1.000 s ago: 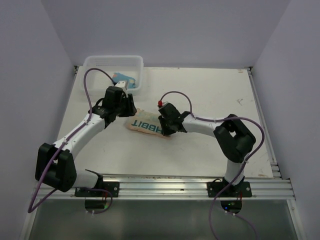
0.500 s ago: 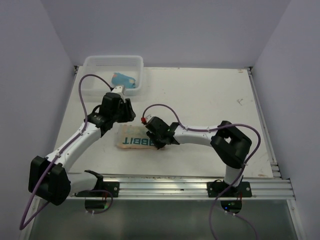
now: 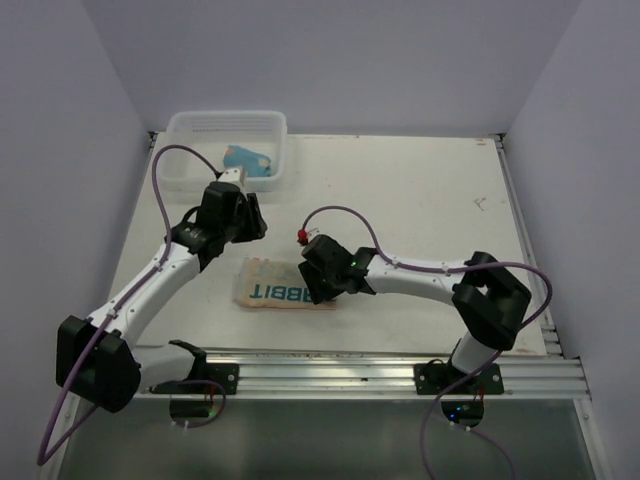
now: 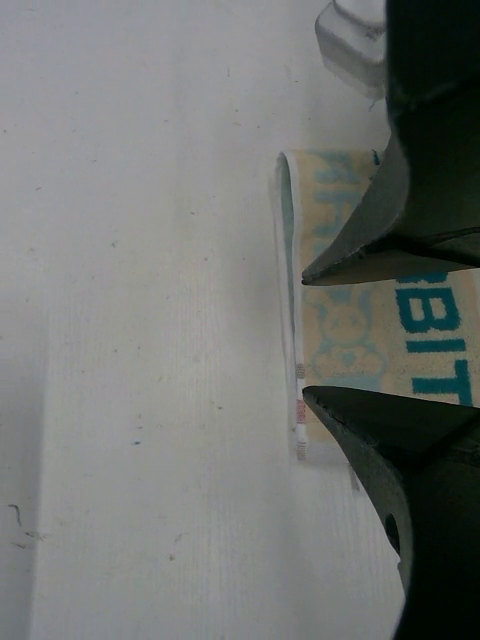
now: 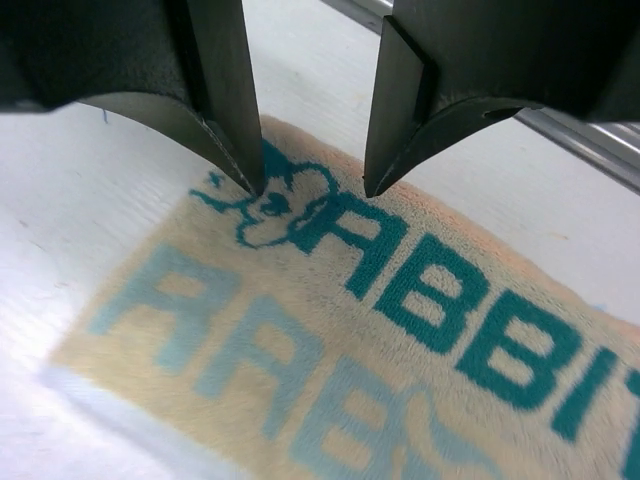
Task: Roll the towels
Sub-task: Fold the towel, then roll the towel
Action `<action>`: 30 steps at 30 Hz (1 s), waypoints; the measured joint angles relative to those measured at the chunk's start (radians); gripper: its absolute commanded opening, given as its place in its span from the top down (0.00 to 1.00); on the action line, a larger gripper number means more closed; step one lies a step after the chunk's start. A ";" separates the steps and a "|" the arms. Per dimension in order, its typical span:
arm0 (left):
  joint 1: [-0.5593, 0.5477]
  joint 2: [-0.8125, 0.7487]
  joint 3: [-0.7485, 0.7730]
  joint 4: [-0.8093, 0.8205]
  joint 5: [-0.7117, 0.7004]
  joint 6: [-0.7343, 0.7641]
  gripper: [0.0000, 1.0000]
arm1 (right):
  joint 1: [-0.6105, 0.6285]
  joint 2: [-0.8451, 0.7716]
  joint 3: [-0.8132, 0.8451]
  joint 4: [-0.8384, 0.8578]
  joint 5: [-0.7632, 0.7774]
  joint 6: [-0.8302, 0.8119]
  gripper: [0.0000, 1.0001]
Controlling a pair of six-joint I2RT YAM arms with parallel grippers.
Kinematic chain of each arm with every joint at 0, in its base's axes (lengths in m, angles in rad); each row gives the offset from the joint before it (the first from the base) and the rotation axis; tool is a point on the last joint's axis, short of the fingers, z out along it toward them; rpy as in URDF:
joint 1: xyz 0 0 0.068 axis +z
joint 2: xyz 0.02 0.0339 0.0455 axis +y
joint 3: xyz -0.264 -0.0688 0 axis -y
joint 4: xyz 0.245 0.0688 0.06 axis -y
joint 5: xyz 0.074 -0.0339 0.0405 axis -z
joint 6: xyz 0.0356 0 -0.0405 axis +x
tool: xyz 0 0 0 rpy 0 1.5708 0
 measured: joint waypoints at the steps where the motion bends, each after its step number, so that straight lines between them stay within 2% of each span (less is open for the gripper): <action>1: 0.000 0.005 0.013 -0.003 -0.002 0.000 0.51 | -0.005 -0.023 0.000 -0.006 0.021 0.035 0.52; 4: 0.000 0.019 0.059 -0.017 -0.002 0.002 0.51 | -0.029 -0.132 -0.029 -0.005 0.075 0.124 0.54; 9: -0.002 0.054 0.108 -0.012 0.042 0.014 0.51 | -0.084 -0.413 -0.163 0.011 0.143 0.271 0.61; 13: -0.056 0.113 0.129 -0.012 0.067 0.029 0.51 | -0.098 -0.537 -0.277 0.028 0.154 0.388 0.64; 19: -0.266 0.204 0.159 -0.019 0.069 0.027 0.51 | -0.098 -0.564 -0.532 0.143 0.105 0.549 0.65; 22: -0.346 0.252 0.182 -0.012 0.082 0.020 0.51 | -0.098 -0.565 -0.602 0.179 0.092 0.593 0.65; 30: -0.408 0.470 0.223 0.003 0.082 -0.002 0.52 | -0.098 -0.552 -0.613 0.295 0.046 0.624 0.64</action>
